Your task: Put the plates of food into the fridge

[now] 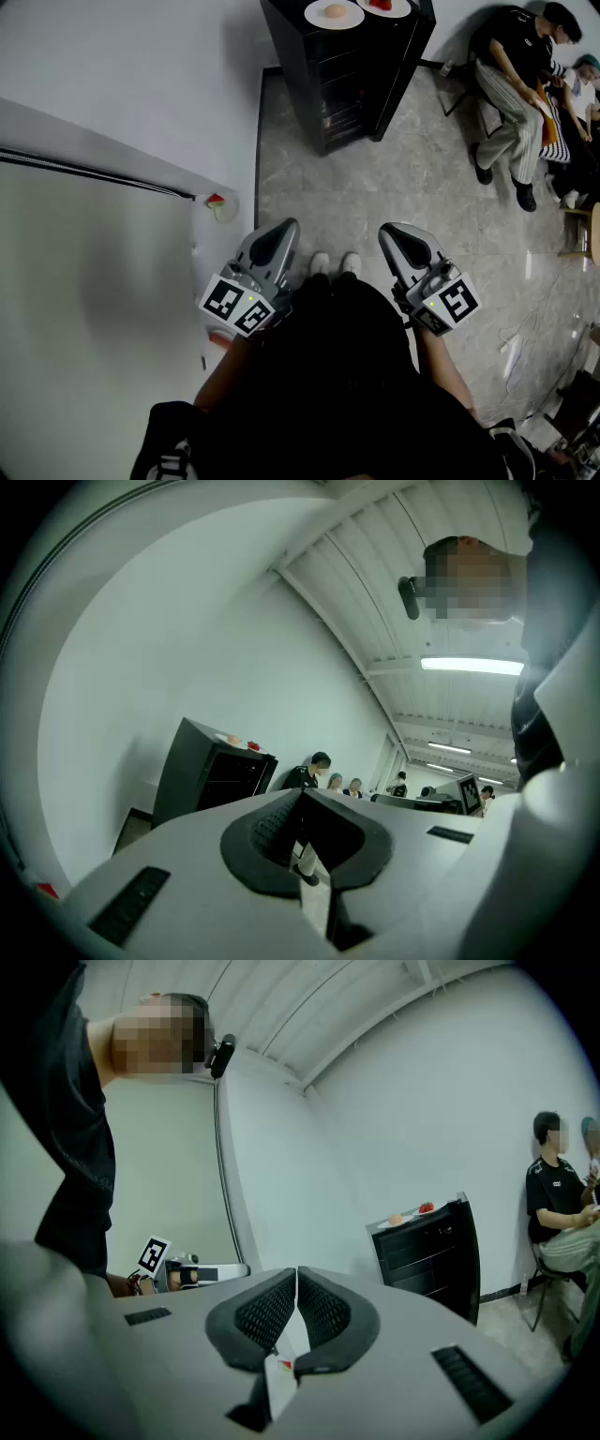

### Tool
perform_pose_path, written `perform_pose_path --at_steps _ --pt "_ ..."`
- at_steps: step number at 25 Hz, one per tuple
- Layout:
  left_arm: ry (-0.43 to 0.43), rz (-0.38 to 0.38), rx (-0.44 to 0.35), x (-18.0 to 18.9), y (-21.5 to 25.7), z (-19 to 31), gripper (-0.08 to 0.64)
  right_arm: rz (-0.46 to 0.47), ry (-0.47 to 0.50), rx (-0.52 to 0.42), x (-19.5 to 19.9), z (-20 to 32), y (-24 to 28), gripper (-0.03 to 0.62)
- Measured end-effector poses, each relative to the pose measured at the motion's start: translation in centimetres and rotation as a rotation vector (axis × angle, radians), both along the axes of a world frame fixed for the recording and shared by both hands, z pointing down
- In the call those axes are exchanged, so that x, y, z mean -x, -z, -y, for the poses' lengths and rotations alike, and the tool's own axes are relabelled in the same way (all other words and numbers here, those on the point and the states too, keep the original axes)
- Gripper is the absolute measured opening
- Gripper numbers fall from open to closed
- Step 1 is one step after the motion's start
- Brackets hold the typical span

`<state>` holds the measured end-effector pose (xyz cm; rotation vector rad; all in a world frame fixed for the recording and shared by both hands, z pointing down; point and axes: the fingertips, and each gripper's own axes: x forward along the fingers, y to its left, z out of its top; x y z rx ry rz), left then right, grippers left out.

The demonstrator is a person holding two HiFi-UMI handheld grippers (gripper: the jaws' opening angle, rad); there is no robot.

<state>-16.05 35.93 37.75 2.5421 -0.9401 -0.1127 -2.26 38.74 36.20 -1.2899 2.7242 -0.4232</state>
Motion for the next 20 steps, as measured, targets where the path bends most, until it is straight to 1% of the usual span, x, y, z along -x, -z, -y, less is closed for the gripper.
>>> perform_pose_path --at_steps 4,6,10,13,18,20 --pt "0.021 0.058 -0.059 -0.6 0.1 0.1 0.023 -0.001 0.003 0.000 -0.2 0.2 -0.3 0.028" --pt "0.033 0.086 -0.071 -0.9 -0.2 0.2 0.023 -0.001 0.010 0.012 -0.2 0.1 -0.6 0.028" --pt "0.052 0.090 -0.056 -0.9 -1.1 0.1 0.023 0.008 0.015 -0.020 -0.3 -0.1 -0.8 0.028" --pt "0.071 0.093 -0.047 -0.8 -1.6 0.2 0.023 0.032 0.023 -0.026 -0.8 -0.2 -1.2 0.028" --pt "0.099 0.118 -0.052 -3.3 -0.8 0.8 0.023 0.066 0.044 0.023 -4.0 0.0 -1.9 0.028" --pt "0.111 0.119 -0.053 -4.4 -0.7 0.9 0.023 0.059 0.059 0.017 -5.3 0.4 -2.4 0.028"
